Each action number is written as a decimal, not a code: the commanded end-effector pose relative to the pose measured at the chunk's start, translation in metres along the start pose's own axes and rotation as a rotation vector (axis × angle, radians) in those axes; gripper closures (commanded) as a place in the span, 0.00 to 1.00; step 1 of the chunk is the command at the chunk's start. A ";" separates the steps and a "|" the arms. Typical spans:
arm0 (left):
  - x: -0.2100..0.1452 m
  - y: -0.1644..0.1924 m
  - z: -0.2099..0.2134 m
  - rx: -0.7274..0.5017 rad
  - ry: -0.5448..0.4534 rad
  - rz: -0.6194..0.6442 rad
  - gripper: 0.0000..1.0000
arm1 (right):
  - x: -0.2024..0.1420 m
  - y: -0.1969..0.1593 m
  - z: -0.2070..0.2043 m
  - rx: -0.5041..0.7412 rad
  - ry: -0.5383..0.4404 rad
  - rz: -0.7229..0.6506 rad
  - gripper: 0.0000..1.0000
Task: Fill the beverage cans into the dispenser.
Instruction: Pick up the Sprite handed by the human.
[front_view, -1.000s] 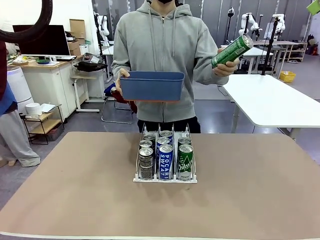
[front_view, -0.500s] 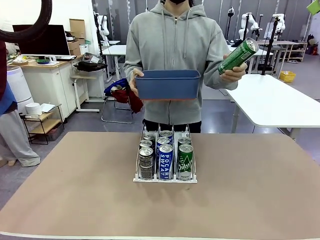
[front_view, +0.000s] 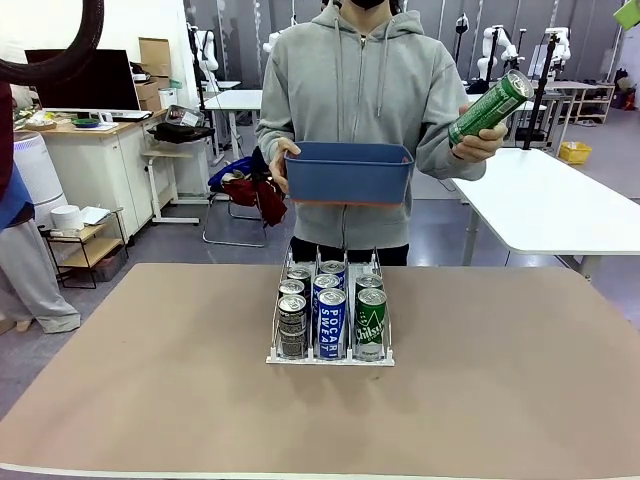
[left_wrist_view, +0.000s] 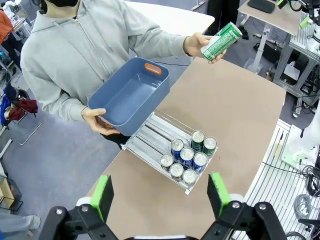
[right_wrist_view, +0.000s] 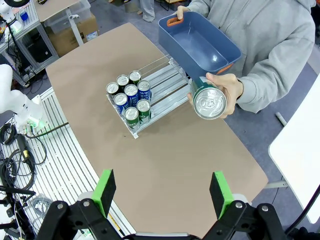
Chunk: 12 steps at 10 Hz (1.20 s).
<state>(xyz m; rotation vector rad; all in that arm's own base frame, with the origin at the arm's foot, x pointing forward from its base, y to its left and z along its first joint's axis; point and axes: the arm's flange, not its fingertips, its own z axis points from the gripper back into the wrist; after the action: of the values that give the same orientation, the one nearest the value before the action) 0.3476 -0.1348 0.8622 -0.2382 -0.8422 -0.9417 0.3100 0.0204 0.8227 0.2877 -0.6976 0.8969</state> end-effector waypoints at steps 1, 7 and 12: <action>-0.004 -0.001 0.001 -0.010 -0.003 0.001 0.00 | -0.003 0.003 -0.003 0.014 -0.022 0.000 0.00; -0.004 -0.001 0.001 -0.010 -0.003 0.001 0.00 | -0.003 0.003 -0.003 0.014 -0.022 0.000 0.00; -0.004 -0.001 0.001 -0.010 -0.003 0.001 0.00 | 0.029 -0.035 -0.030 -0.022 0.002 -0.036 0.00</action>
<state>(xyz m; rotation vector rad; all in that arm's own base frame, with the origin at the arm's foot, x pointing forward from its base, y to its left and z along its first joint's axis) 0.3475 -0.1350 0.8622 -0.2381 -0.8421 -0.9418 0.3498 0.0271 0.8171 0.2808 -0.6823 0.8697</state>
